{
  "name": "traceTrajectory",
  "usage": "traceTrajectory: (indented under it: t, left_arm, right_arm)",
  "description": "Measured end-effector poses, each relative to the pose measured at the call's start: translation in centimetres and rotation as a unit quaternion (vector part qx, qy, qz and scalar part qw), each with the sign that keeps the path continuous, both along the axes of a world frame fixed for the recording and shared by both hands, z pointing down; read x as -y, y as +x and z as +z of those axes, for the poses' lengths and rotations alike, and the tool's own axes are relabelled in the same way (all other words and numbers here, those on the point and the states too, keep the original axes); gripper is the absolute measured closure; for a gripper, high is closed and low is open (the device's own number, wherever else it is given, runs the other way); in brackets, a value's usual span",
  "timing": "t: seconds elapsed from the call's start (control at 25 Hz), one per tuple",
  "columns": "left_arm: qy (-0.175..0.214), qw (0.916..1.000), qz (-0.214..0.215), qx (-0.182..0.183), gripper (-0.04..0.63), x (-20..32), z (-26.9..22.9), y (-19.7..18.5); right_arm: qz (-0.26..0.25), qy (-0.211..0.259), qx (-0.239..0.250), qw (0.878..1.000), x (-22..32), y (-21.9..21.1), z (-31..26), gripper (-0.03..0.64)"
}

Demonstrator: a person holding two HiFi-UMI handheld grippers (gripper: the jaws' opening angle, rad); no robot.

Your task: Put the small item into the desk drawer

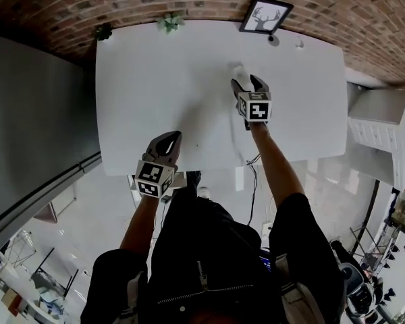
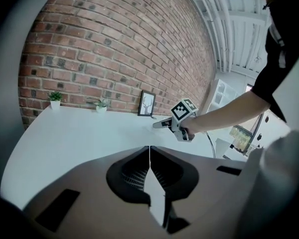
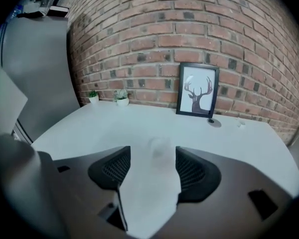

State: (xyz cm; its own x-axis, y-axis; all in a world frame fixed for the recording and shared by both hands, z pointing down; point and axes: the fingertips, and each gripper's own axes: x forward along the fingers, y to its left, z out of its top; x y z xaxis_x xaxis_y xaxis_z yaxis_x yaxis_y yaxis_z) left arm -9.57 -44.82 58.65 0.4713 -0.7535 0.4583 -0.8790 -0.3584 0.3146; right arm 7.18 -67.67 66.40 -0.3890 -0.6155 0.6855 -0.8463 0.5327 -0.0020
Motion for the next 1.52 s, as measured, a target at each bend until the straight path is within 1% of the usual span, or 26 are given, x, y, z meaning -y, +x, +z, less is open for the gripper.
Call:
traceTrajectory:
  t: [0.12,0.16,0.24,0.32,0.4,0.48,0.6,0.92,1.04,1.16,1.32,1.52]
  left_arm:
    - [-0.002,1.0,-0.001,-0.004,0.574,-0.1,0.3,0.1]
    - [-0.004,1.0,-0.002,-0.005,0.574,-0.2,0.5,0.1]
    - [-0.005,0.9999,-0.006,-0.007,0.574,-0.3,0.9,0.0]
    - [-0.005,0.9999,-0.011,-0.006,0.574,-0.2,0.7,-0.3]
    - [-0.005,0.9999,-0.014,-0.006,0.574,-0.2,0.6,-0.5]
    - [-0.006,0.9998,-0.017,-0.006,0.574,-0.2,0.7,-0.7]
    - [-0.005,0.9998,-0.021,-0.004,0.574,-0.3,0.7,-0.9]
    - [0.007,0.9995,-0.03,-0.002,0.574,-1.7,-0.2,-1.0]
    - [0.016,0.9993,-0.034,0.0,0.574,-2.4,-1.0,-1.0]
    - [0.028,0.9989,-0.038,0.001,0.574,-3.3,-2.0,-0.9]
    - [0.045,0.9981,-0.041,0.003,0.574,-4.8,-3.5,-0.1]
    - [0.076,0.9964,-0.035,0.014,0.574,-6.9,-6.3,1.3]
  right_arm:
    - [0.004,-0.021,-0.018,1.0,1.0,0.4,1.8,0.348]
    - [0.004,-0.026,-0.026,0.999,1.2,0.6,2.3,0.358]
    - [0.0,-0.027,-0.043,0.999,1.8,1.1,3.3,0.401]
    - [-0.003,-0.033,-0.052,0.998,2.1,1.3,4.0,0.403]
    - [-0.003,-0.039,-0.052,0.998,2.2,1.4,4.5,0.41]
    - [-0.002,-0.042,-0.049,0.998,2.3,1.4,4.6,0.443]
    - [0.004,-0.045,-0.034,0.998,2.4,1.1,4.3,0.449]
    - [-0.002,-0.017,-0.001,1.0,-0.2,1.2,1.6,0.453]
    - [-0.011,-0.004,0.011,1.0,-1.7,1.2,-0.4,0.453]
    - [-0.014,0.019,0.024,0.999,-3.3,1.6,-2.8,0.453]
    - [-0.014,0.044,0.045,0.998,-6.4,2.5,-6.0,0.454]
    - [-0.019,0.08,0.072,0.994,-11.7,3.5,-10.4,0.454]
